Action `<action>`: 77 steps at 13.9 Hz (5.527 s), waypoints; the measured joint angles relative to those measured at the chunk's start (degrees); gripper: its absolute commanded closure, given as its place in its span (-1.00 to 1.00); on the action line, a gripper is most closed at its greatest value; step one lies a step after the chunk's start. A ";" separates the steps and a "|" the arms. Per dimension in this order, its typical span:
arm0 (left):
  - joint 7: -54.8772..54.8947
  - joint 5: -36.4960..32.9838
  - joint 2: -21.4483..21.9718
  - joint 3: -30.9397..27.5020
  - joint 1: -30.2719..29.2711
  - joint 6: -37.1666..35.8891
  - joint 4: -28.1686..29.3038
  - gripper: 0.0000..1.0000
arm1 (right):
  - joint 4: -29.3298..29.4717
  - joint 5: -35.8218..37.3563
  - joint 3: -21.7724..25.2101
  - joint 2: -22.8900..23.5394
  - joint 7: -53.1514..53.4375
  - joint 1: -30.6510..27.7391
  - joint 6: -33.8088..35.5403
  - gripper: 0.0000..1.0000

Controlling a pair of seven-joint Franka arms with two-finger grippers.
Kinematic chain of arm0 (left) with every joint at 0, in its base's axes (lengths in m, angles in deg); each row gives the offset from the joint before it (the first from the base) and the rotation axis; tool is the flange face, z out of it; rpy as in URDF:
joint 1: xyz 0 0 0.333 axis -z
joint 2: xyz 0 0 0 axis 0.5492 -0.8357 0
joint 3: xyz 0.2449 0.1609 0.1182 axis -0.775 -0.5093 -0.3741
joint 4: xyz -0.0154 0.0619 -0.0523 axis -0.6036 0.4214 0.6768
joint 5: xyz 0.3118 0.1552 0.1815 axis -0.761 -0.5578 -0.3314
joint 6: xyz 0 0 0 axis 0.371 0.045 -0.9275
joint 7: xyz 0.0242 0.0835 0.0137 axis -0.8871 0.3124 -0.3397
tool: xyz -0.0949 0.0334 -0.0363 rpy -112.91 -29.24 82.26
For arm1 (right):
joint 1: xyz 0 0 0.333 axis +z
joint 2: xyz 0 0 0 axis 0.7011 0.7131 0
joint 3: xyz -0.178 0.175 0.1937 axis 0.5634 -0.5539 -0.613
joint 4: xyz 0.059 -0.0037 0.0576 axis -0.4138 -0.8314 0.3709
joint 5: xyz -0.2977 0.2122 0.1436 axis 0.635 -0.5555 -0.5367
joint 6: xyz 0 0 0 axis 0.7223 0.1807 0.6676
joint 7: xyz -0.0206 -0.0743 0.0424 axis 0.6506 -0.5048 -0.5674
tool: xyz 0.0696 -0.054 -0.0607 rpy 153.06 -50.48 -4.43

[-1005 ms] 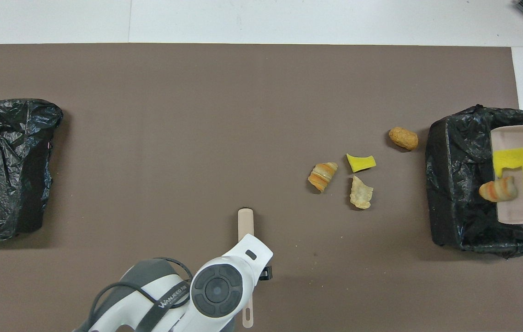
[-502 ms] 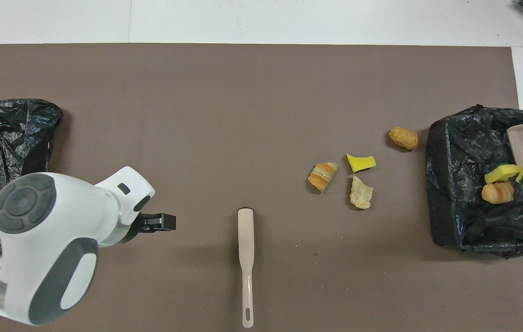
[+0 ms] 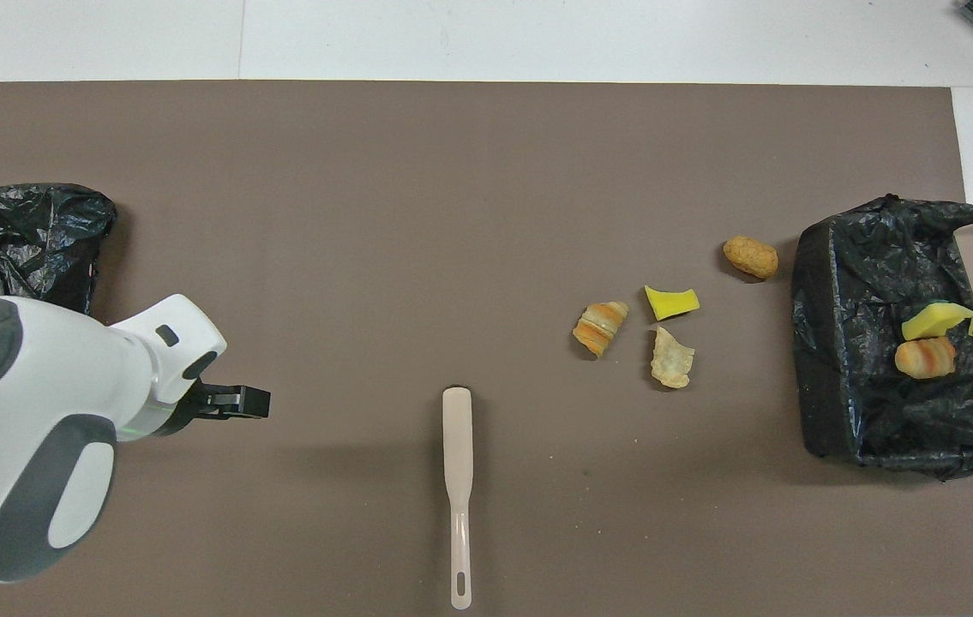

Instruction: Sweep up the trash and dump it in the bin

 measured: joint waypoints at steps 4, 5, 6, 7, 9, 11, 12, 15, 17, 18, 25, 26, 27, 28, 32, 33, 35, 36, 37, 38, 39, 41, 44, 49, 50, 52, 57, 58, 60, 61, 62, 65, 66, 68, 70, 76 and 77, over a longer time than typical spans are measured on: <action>0.98 -2.72 -4.88 0.22 -1.07 -9.09 -11.29 -1.00 | 0.01 1.48 -0.36 -0.28 -0.97 2.02 0.00 1.00; 0.98 -2.89 -6.01 0.25 -1.08 -9.73 -13.53 -1.00 | 0.06 1.52 -0.38 -0.40 -1.73 2.14 -0.02 1.00; 0.98 -2.93 -6.66 0.17 -1.22 -9.91 -15.27 -1.00 | 0.21 1.52 -0.42 -0.62 -2.30 2.14 -0.10 1.00; 1.17 -2.93 -6.71 -0.02 -1.66 -9.91 -16.38 -1.00 | 0.44 1.23 -0.44 -0.89 -2.79 2.14 -0.19 1.00; 3.11 -2.76 -6.06 -0.48 -3.30 -10.00 -18.53 -1.00 | 1.32 -4.00 -0.44 -1.45 -4.47 2.14 -0.23 1.00; 4.24 -2.62 -5.26 -0.86 -4.48 -10.61 -21.06 -1.00 | 2.10 -9.91 -0.47 -1.70 -5.91 2.14 -0.23 1.00; 4.30 -2.61 -5.02 -0.94 -4.55 -11.03 -22.43 -1.00 | 2.22 -12.20 -0.47 -1.70 -5.92 2.14 -0.21 1.00; 4.30 -2.60 -4.61 -0.82 -4.55 -12.80 -24.89 -1.00 | 2.73 -24.60 -0.42 -1.61 -3.39 2.11 4.04 1.00; 4.31 -2.60 -4.41 -1.10 -4.58 -14.05 -24.90 -1.00 | 3.25 -31.48 -0.47 -1.56 1.94 2.12 8.64 1.00; 4.31 -2.60 -4.40 -1.15 -4.59 -14.29 -24.89 -1.00 | 3.33 -34.23 -0.60 -1.56 4.90 2.12 10.18 1.00; 4.28 0.35 -4.40 -1.13 -4.60 -14.49 -24.89 -1.00 | 4.88 -54.30 -4.24 -1.59 36.27 2.20 25.44 1.00; 4.28 0.52 -4.40 -1.13 -4.60 -14.52 -24.90 -1.00 | 5.21 -56.38 -4.95 -1.59 40.60 2.21 26.54 1.00; 4.28 0.55 -4.40 -1.13 -4.60 -14.84 -24.91 -1.00 | 5.46 -58.13 -5.87 -1.59 44.67 2.22 27.16 1.00; 4.28 0.55 -4.40 -1.13 -4.60 -15.85 -25.01 -1.00 | 5.70 -59.97 -7.09 -1.58 49.07 2.25 27.49 1.00; 4.28 0.55 -4.25 -1.26 -4.66 -17.41 -25.80 -1.00 | 7.23 -65.40 -11.33 -0.10 61.48 4.55 28.57 1.00; 4.28 0.55 -4.23 -1.34 -4.86 -17.55 -25.80 -1.00 | 7.75 -67.04 -11.53 0.42 64.76 5.70 28.58 1.00; 4.37 0.55 -4.23 -1.35 -5.49 -17.61 -25.80 -1.00 | 9.00 -69.56 -11.59 1.25 71.11 8.05 28.59 1.00; 4.38 0.55 -4.23 -1.34 -5.59 -17.61 -25.80 -1.00 | 9.68 -70.29 -11.62 1.87 74.08 9.34 28.59 1.00; 4.39 0.55 -4.23 -1.33 -5.61 -17.62 -25.80 -1.00 | 10.55 -71.06 -11.65 2.70 77.05 10.65 28.59 1.00; 4.39 0.55 -4.23 -1.29 -5.61 -17.63 -25.80 -1.00 | 11.65 -72.35 -11.67 3.80 79.69 11.87 28.59 1.00; 4.39 0.55 -4.23 -1.23 -5.61 -17.64 -25.80 -1.00 | 13.03 -73.28 -11.70 5.25 82.14 13.16 28.59 1.00; 4.39 0.55 -4.23 -1.17 -5.61 -17.66 -25.80 -1.00 | 16.29 -73.44 -11.73 9.21 88.22 16.44 28.57 1.00; 4.39 0.55 -4.22 -1.16 -5.61 -17.68 -25.80 -1.00 | 23.11 -73.46 -11.77 16.62 96.64 20.92 27.95 1.00; 4.39 0.55 -4.22 -1.16 -5.61 -17.69 -25.80 -1.00 | 29.65 -73.58 -11.78 25.78 101.99 25.40 21.38 1.00; 4.39 0.55 -4.22 -1.16 -5.61 -17.71 -25.80 -1.00 | 30.88 -73.60 -11.85 27.51 103.72 26.12 19.99 1.00; 4.39 0.55 -4.22 -1.16 -5.61 -17.81 -25.80 -1.00 | 32.95 -73.63 -11.95 30.58 105.93 27.17 17.32 1.00; 4.39 0.55 -4.18 -1.16 -5.61 -17.92 -25.80 -1.00 | 39.12 -73.82 -12.04 39.31 110.45 29.32 14.16 1.00; 4.39 0.55 -4.18 -1.16 -5.61 -17.94 -25.80 -1.00 | 39.84 -73.83 -12.04 40.85 110.53 29.53 13.43 1.00; 4.39 0.55 -4.16 -1.16 -5.61 -17.99 -25.79 -1.00 | 40.33 -73.85 -12.01 42.88 110.53 29.55 11.38 1.00; 4.39 0.55 -4.15 -1.16 -5.61 -18.03 -25.79 -1.00 | 40.39 -73.86 -12.01 43.61 110.53 29.55 10.42 1.00; 4.39 0.55 -4.13 -1.16 -5.61 -18.06 -25.78 -1.00 | 40.41 -73.93 -12.01 44.20 110.53 29.57 9.56 1.00; 4.39 0.55 -4.04 -1.16 -5.61 -18.13 -25.77 -1.00 | 40.39 -75.62 -12.00 45.26 111.78 29.83 6.90 -0.99; 4.39 0.55 -4.04 -1.16 -5.61 -18.14 -25.77 -1.00 | 40.36 -76.35 -11.93 45.27 111.97 29.68 5.97 -1.00; 4.39 0.55 -4.04 -1.16 -5.61 -18.15 -25.77 -1.00 | 40.28 -77.23 -11.89 45.20 111.97 29.19 4.85 -1.00; 4.39 0.55 -4.04 -1.16 -5.61 -18.15 -25.77 -1.00 | 40.28 -77.29 -11.89 44.39 111.97 28.91 5.40 -1.00; 3.85 0.56 -4.13 -0.74 -5.60 -15.10 -25.70 -1.00 | 36.40 -77.29 -12.06 35.49 111.97 28.97 11.76 -1.00; 2.78 0.60 -4.29 -0.50 -5.56 -13.63 -25.67 -1.00 | 33.92 -77.30 -12.09 33.39 111.97 29.13 11.92 -1.00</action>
